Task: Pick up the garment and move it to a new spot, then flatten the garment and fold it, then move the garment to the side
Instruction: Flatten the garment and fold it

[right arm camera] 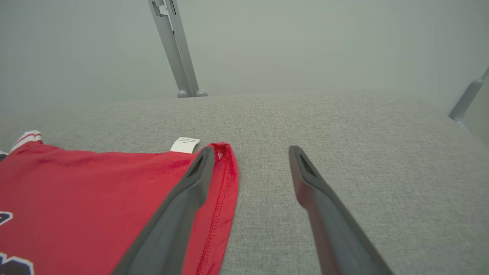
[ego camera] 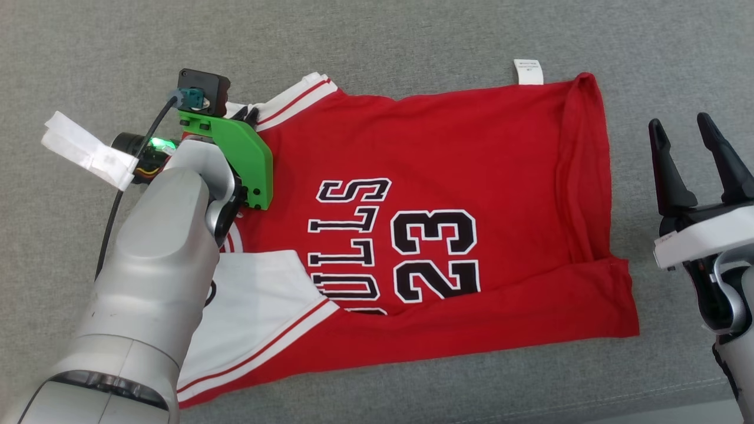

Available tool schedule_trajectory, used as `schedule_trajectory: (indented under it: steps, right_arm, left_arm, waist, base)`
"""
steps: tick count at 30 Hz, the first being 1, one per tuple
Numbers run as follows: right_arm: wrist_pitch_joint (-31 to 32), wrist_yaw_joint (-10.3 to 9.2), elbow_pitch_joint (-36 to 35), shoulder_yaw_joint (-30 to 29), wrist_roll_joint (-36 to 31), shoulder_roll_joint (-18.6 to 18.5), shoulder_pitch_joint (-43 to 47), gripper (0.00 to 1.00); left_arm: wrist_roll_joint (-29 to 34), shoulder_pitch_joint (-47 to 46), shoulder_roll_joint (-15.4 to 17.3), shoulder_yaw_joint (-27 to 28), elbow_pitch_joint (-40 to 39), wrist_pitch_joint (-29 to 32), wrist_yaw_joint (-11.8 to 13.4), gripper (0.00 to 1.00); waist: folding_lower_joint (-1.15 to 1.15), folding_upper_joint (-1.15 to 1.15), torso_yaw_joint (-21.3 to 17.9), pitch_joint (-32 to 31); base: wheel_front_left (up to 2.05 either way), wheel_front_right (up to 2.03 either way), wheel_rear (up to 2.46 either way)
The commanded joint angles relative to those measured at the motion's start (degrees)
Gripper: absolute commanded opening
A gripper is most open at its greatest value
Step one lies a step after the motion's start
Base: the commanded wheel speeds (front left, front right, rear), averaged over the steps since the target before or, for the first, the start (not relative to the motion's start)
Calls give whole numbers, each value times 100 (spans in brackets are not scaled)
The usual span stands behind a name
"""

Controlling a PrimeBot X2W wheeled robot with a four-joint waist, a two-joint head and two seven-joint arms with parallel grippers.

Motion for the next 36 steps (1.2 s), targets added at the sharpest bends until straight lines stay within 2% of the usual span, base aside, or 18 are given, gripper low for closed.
schedule_trajectory:
  steps: [1, 11, 18, 19, 20, 21, 28, 36]
  right_arm:
    - [16, -4, 142, 86, 89, -59, -205, 100]
    - [147, -4, 1447, 858, 567, -375, -1394, 100]
    - [158, -4, 2253, 1253, 796, -481, -1801, 99]
    - [138, -4, 2343, 1285, 844, -502, -1829, 46]
    - [125, -5, 2404, 1302, 892, -511, -1835, 18]
    - [96, -5, 2450, 1333, 933, -524, -1850, 0]
    - [-268, -5, 2326, 1499, 1114, -694, -1958, 0]
    - [-461, -6, 1804, 1273, 1073, -855, -1657, 0]
  left_arm:
    - [-39, 87, -34, -67, 70, -14, -23, 0]
    - [-204, 94, -108, -241, -200, -380, -41, 0]
    - [-362, 208, -111, -313, -367, -592, -34, 0]
    - [-375, 219, -115, -322, -404, -654, -21, 0]
    - [-399, 223, -118, -321, -441, -709, -9, 0]
    - [-418, 221, -121, -309, -483, -776, 3, 0]
    - [-494, 248, -83, -205, -831, -1355, 103, 0]
    - [-486, 642, 184, -52, -1690, -1890, 272, 0]
  waist:
    - [0, 0, 180, 146]
    - [0, 0, 667, 384]
    - [0, 0, 787, 361]
    - [0, 0, 791, 353]
    - [0, 0, 788, 346]
    - [0, 0, 781, 336]
    - [0, 0, 709, 166]
    - [0, 0, 639, -186]
  base:
    - [0, 0, 0]
    - [0, 0, 0]
    - [0, 0, 0]
    - [0, 0, 0]
    - [0, 0, 0]
    - [0, 0, 0]
    - [0, 0, 0]
    - [0, 0, 0]
